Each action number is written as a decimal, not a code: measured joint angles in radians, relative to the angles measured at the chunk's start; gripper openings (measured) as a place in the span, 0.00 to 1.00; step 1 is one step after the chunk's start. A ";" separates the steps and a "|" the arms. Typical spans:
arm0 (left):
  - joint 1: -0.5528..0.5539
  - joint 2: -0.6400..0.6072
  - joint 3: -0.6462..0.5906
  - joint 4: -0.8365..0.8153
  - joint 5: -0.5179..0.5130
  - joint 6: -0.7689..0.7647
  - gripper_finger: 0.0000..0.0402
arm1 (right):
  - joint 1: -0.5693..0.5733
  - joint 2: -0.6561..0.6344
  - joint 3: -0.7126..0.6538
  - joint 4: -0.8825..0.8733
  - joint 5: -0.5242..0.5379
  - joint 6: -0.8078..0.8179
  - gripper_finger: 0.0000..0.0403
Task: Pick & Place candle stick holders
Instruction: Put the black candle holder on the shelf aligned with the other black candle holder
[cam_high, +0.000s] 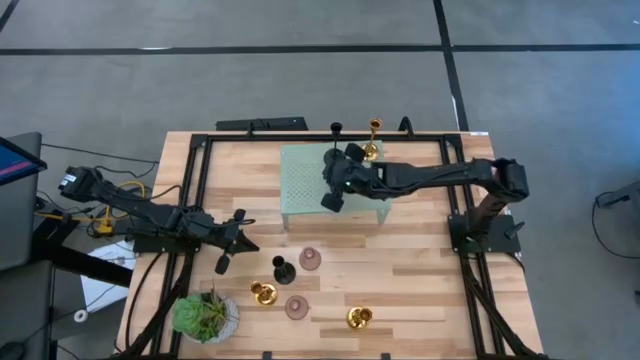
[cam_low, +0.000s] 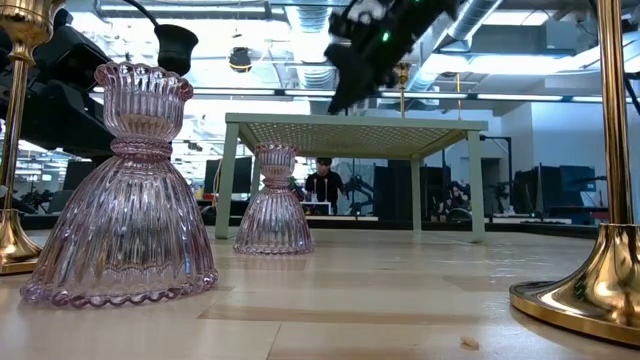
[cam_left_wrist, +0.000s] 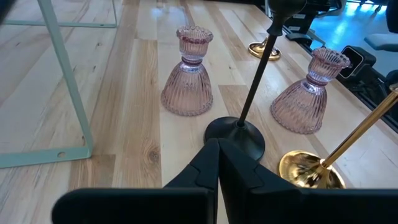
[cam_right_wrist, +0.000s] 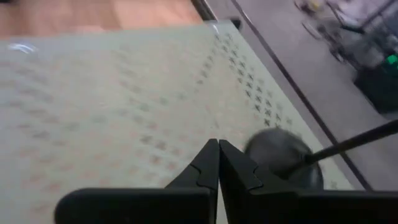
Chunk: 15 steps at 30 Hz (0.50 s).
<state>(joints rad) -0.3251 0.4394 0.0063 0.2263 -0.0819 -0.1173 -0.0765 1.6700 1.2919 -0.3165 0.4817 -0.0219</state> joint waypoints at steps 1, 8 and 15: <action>0.000 0.000 0.000 0.000 0.000 0.000 0.02 | 0.010 -0.015 0.002 0.007 -0.016 -0.008 0.00; 0.000 0.000 0.000 0.006 0.000 0.000 0.02 | 0.079 -0.147 -0.012 -0.133 -0.039 -0.039 0.00; 0.000 0.000 0.000 0.113 0.000 0.000 0.02 | 0.164 -0.295 -0.129 -0.160 -0.023 0.041 0.00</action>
<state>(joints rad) -0.3248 0.4393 0.0063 0.3391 -0.0818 -0.1173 0.0878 1.3753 1.1626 -0.4765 0.4585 0.0195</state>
